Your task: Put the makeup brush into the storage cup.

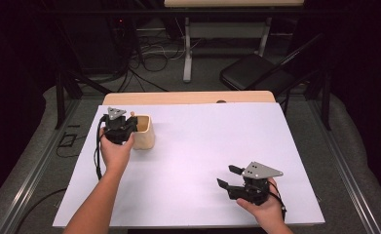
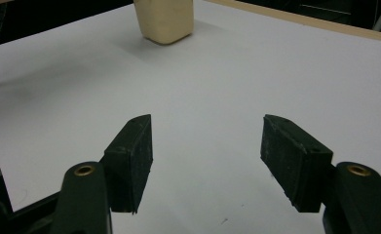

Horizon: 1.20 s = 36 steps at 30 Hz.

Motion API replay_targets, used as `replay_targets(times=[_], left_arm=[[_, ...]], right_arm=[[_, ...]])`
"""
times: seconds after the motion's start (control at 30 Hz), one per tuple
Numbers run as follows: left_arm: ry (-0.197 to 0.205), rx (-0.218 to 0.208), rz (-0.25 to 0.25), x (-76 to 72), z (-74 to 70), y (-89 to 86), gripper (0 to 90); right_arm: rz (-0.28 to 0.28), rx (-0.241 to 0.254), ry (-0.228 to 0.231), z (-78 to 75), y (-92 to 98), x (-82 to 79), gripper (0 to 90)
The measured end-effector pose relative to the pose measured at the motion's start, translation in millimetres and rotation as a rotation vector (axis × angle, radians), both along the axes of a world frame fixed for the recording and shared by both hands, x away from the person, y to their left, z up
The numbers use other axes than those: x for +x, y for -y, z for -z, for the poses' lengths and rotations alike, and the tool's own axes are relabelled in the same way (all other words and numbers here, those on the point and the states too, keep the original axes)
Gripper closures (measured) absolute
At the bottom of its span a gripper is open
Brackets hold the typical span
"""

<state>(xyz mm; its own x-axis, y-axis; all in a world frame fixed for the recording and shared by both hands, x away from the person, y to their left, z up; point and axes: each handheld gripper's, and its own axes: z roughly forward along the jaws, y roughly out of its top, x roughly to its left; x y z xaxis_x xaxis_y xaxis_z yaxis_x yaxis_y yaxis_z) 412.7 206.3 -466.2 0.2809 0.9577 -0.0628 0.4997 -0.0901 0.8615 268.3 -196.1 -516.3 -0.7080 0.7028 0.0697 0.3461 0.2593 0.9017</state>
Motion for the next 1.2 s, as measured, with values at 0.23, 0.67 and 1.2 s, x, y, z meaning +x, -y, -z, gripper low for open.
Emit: replay_targets(times=[0.23, 0.67, 1.2], left_arm=[[-0.007, 0.005, 0.001, -1.1, 2.2, -0.4, 83.0], [0.054, -0.006, 0.012, -5.4, 6.8, -1.9, 49.7], [0.068, -0.013, 0.034, -13.4, 1.2, -1.1, 41.3]], right_arm=[[0.004, 0.001, -0.002, 0.2, 0.4, 0.0, 36.2], [0.004, 0.000, 0.001, 0.4, 0.1, -0.1, 36.2], [0.008, -0.002, 0.001, -0.1, 1.5, -0.3, 36.2]])
